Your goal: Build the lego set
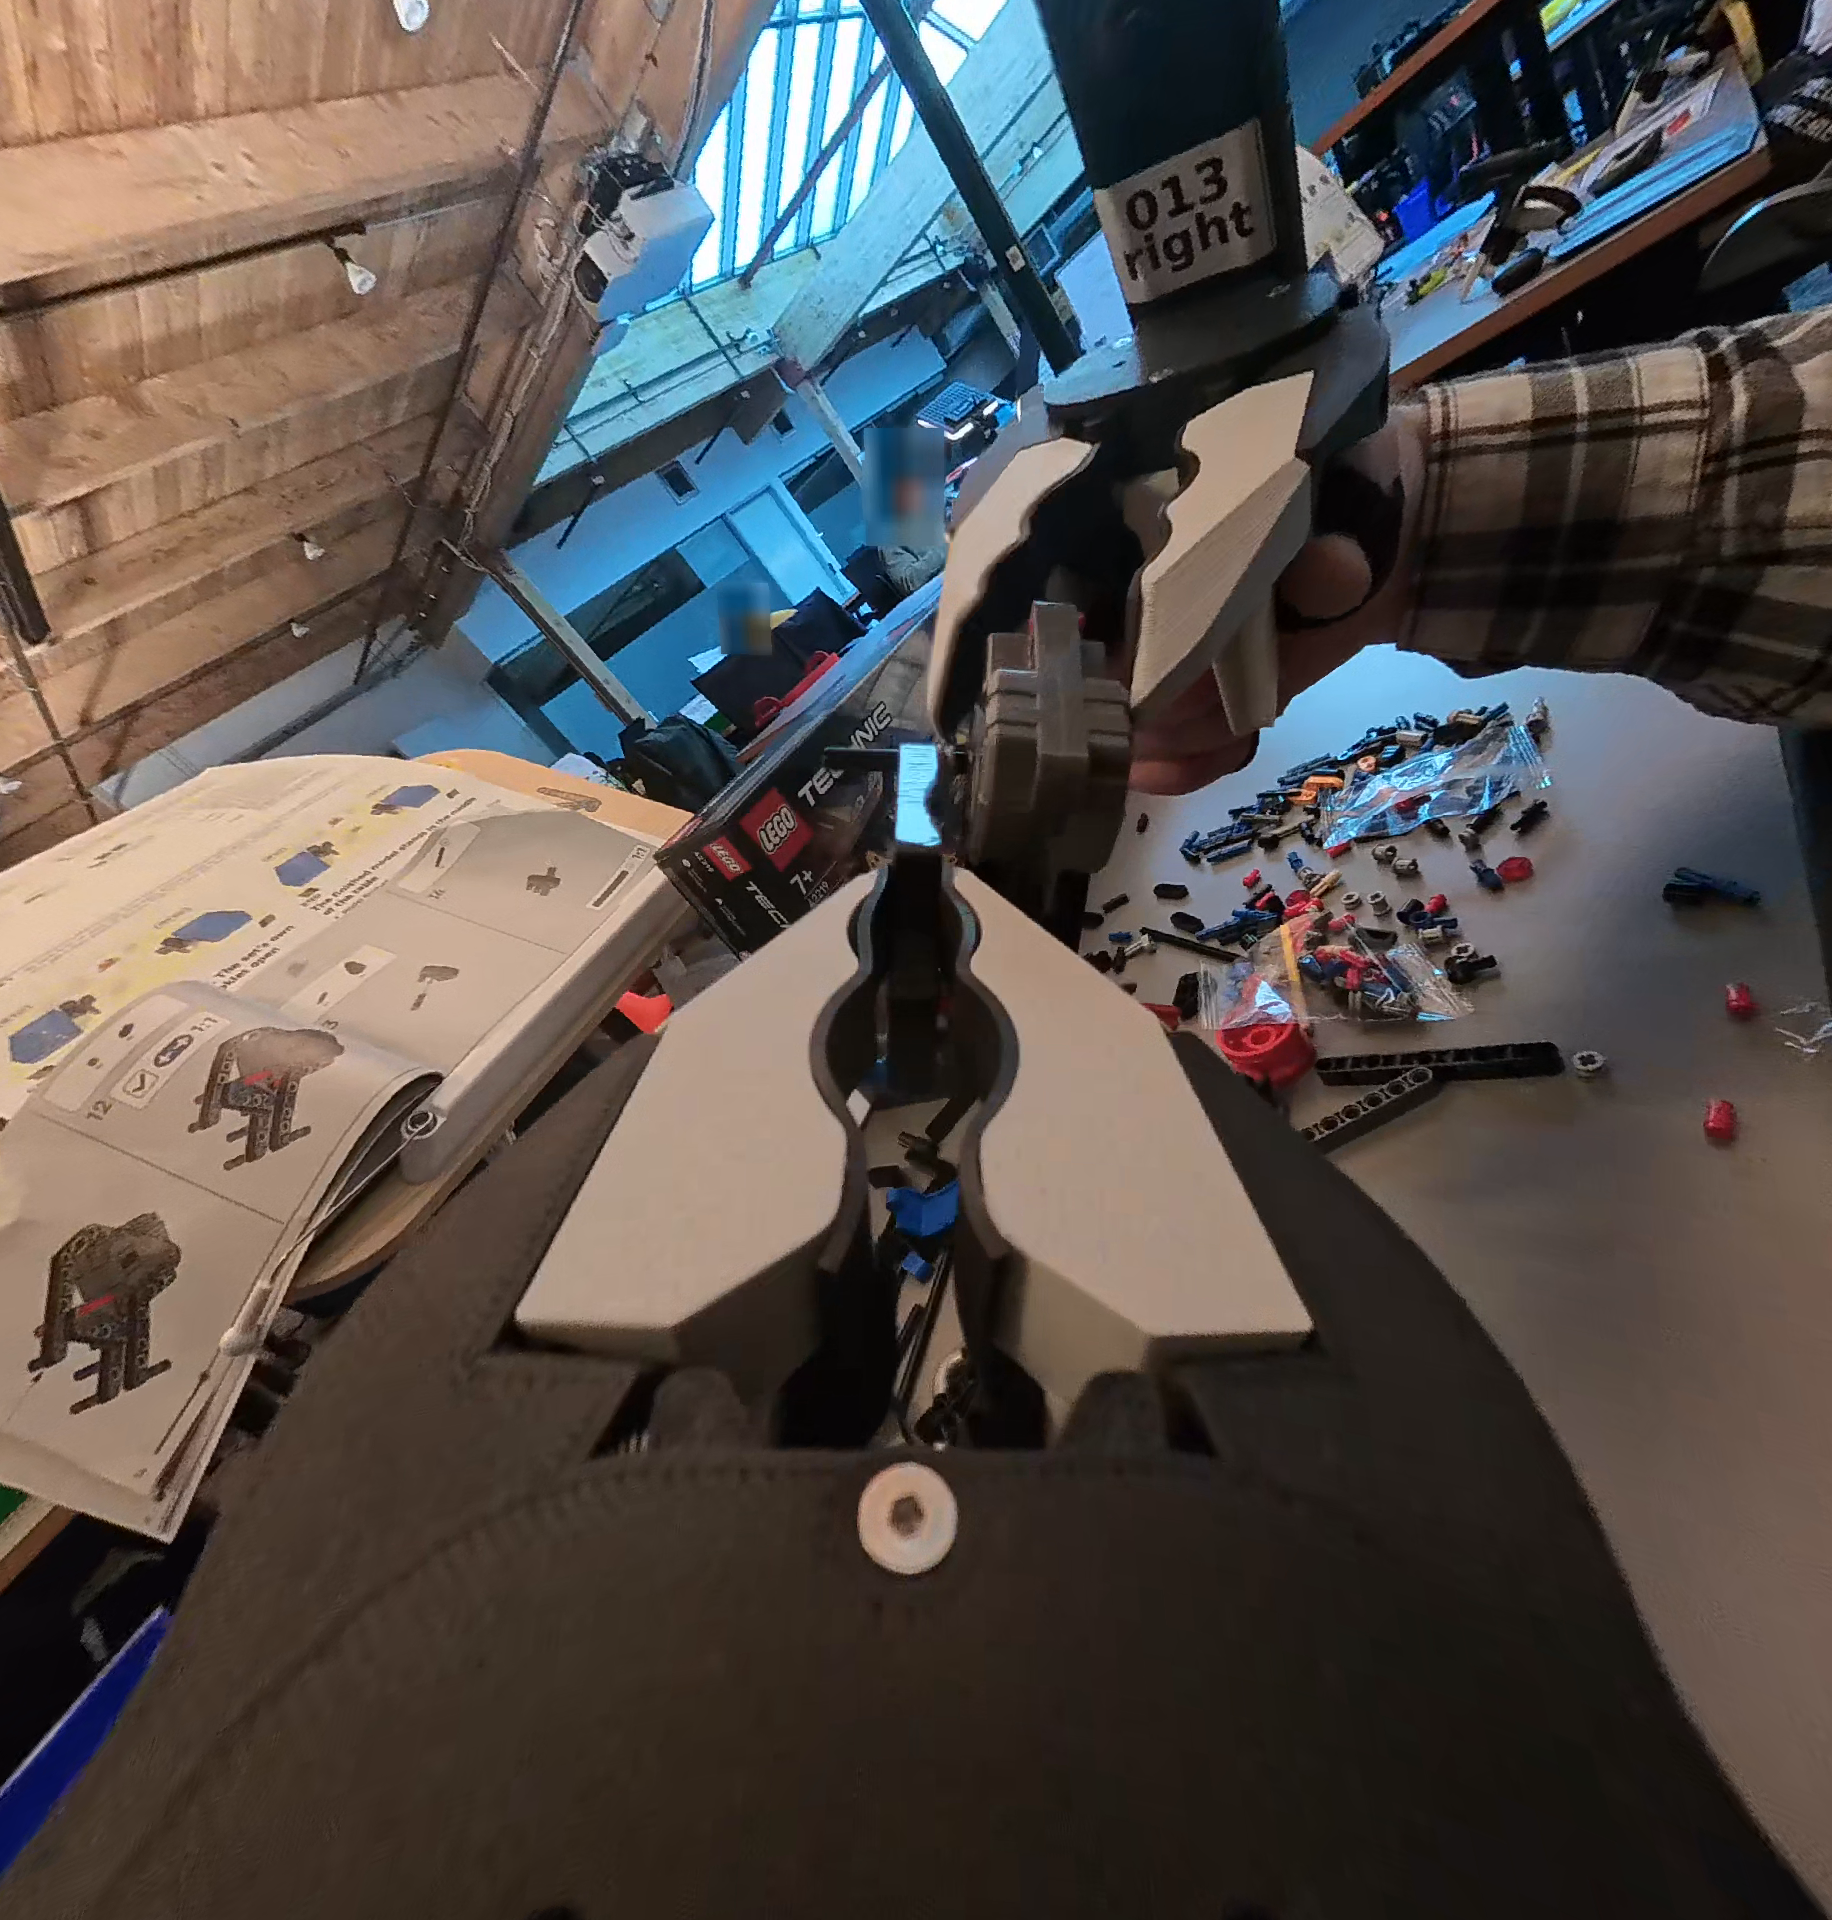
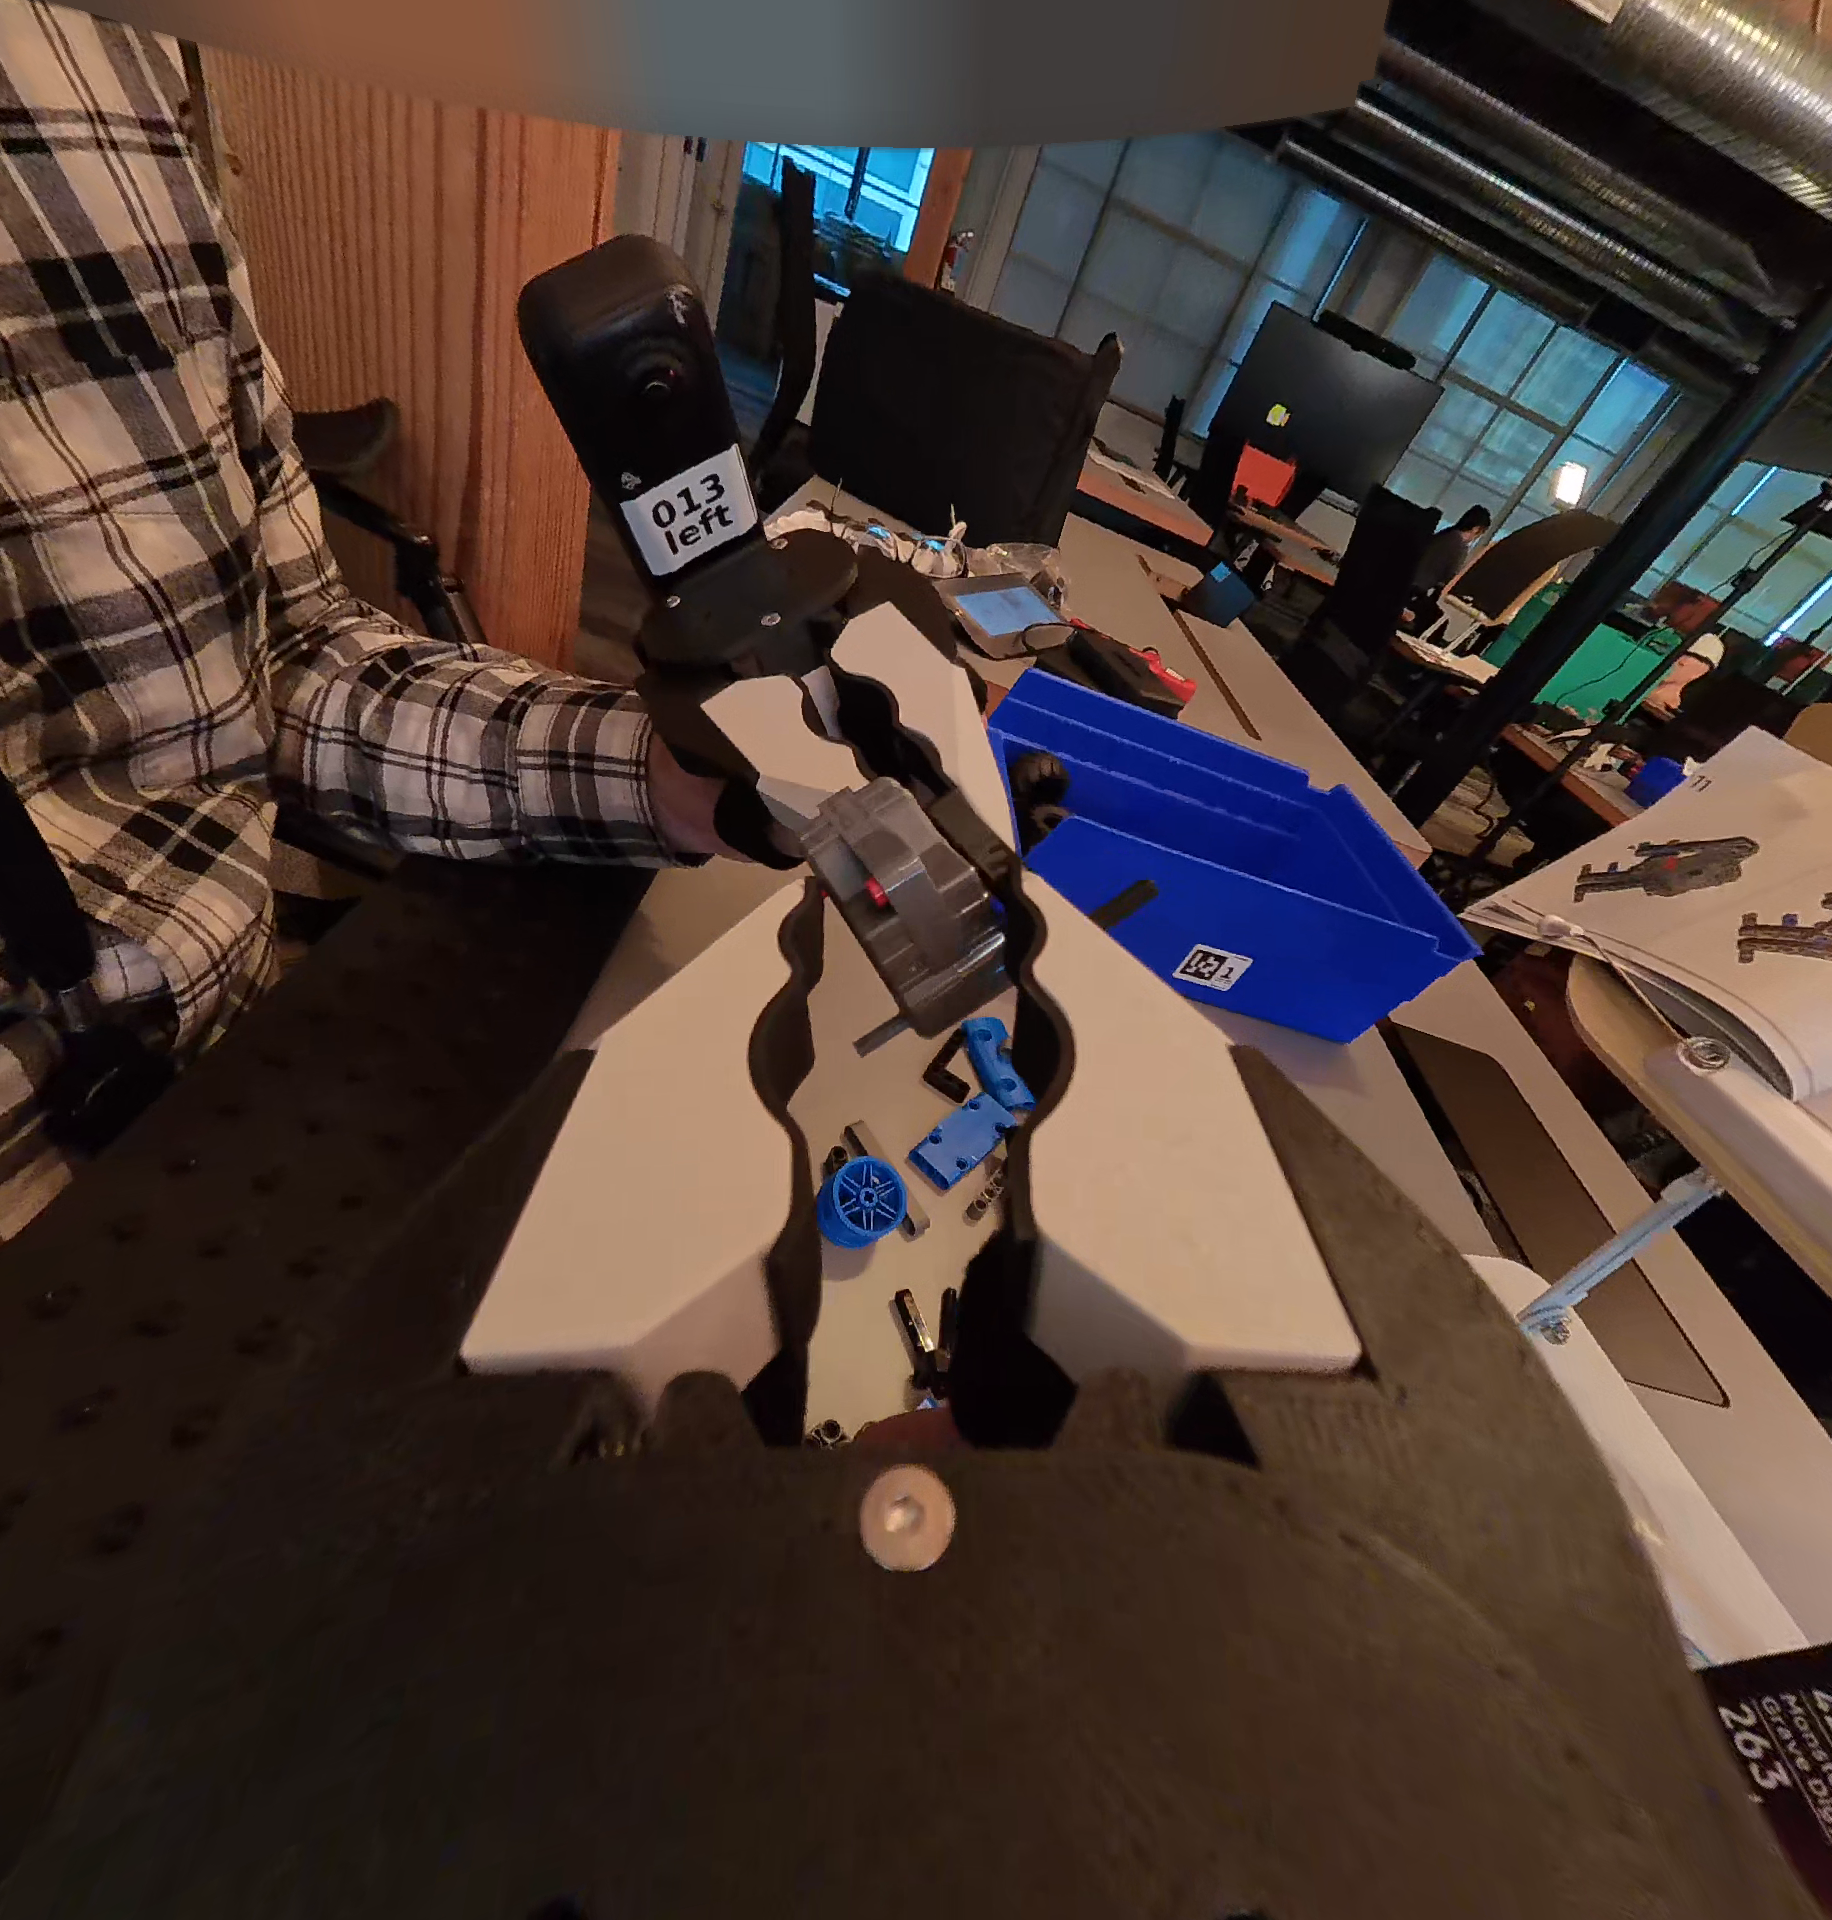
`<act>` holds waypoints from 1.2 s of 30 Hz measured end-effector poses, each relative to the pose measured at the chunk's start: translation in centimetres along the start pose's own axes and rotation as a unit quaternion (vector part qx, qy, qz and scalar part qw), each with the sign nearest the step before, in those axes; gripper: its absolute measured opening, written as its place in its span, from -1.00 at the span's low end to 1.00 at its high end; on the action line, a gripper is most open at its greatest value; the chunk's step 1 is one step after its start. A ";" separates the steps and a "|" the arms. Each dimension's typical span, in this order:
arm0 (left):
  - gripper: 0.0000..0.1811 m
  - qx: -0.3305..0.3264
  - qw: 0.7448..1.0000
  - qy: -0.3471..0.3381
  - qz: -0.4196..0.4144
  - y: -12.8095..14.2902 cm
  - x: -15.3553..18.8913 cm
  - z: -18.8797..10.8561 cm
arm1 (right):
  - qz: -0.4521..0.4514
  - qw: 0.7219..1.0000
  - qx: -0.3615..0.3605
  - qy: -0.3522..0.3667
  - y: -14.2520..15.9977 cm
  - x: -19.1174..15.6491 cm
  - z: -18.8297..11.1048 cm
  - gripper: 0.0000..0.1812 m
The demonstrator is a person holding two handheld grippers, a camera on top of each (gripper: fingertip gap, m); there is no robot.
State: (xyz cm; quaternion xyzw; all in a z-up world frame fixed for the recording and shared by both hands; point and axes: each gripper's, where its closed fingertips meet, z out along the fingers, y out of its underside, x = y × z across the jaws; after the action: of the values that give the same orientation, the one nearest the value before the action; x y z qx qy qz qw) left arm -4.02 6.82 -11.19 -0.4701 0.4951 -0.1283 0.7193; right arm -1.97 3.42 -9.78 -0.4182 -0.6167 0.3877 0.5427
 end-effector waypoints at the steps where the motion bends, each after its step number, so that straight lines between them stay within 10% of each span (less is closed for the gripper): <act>1: -0.95 0.002 1.000 0.000 -0.005 -0.1 -0.1 -0.1 | -0.003 1.000 -0.002 0.000 0.0 0.0 0.0 -0.64; 36: -0.94 0.027 0.999 -0.012 -0.020 -1.7 -0.2 -0.5 | 0.026 0.999 0.020 0.020 0.0 1.0 -0.4 -0.61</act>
State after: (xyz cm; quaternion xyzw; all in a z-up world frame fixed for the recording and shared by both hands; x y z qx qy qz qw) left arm -4.11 5.77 -9.72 -0.4622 0.4733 -0.1506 0.7347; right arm -1.63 4.38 -9.36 -0.4304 -0.5871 0.4056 0.5528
